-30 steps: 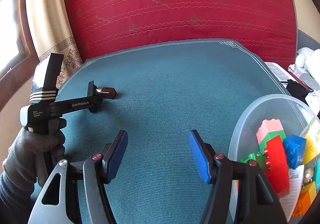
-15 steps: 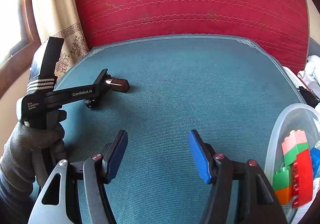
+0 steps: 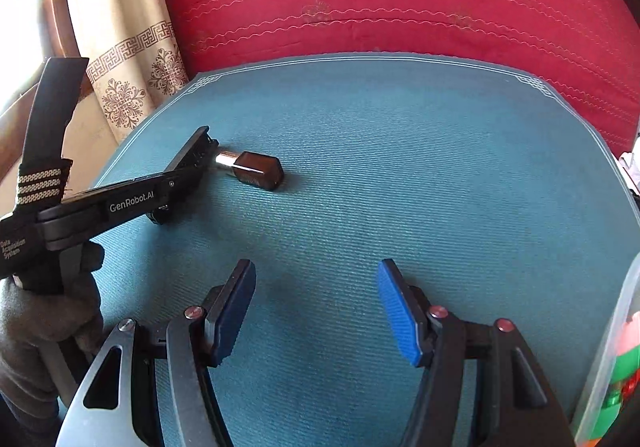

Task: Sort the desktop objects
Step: 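Grasp the black comb with the left tool while the right tool grasps the brown tube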

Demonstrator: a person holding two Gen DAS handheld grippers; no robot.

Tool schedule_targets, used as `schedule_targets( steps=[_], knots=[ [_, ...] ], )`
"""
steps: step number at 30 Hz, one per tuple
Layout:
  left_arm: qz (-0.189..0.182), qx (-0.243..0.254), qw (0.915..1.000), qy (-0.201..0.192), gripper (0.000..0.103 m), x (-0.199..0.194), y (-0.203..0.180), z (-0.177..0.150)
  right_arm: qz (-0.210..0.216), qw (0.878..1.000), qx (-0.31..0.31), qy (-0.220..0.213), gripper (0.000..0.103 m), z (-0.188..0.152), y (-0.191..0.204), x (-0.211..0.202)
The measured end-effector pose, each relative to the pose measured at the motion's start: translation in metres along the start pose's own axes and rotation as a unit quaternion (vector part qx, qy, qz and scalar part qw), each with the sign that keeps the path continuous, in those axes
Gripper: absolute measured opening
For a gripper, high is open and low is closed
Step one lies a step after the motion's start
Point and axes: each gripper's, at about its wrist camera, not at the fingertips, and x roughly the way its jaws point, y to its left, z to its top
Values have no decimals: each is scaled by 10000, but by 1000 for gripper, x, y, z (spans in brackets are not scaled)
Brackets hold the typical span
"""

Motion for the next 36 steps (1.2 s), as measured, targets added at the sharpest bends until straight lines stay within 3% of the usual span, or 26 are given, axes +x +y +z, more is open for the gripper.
schedule_targets(
  steps=[13,20,24,36],
  knots=[
    [183,-326,9993,-57,19,-6,25,-3,116,9993,-344,112,67,46,23,51],
    [147,-392,9991,-60,19,-5,27,-5,217,9955,-906,192,63,53,45,66],
    [279,-305,9991,-82,19,-4,24,-5,54,9941,-1056,236,60,57,53,73],
    [-53,-500,9987,-75,19,-3,35,-6,-58,9960,-873,155,26,56,47,67]
  ],
)
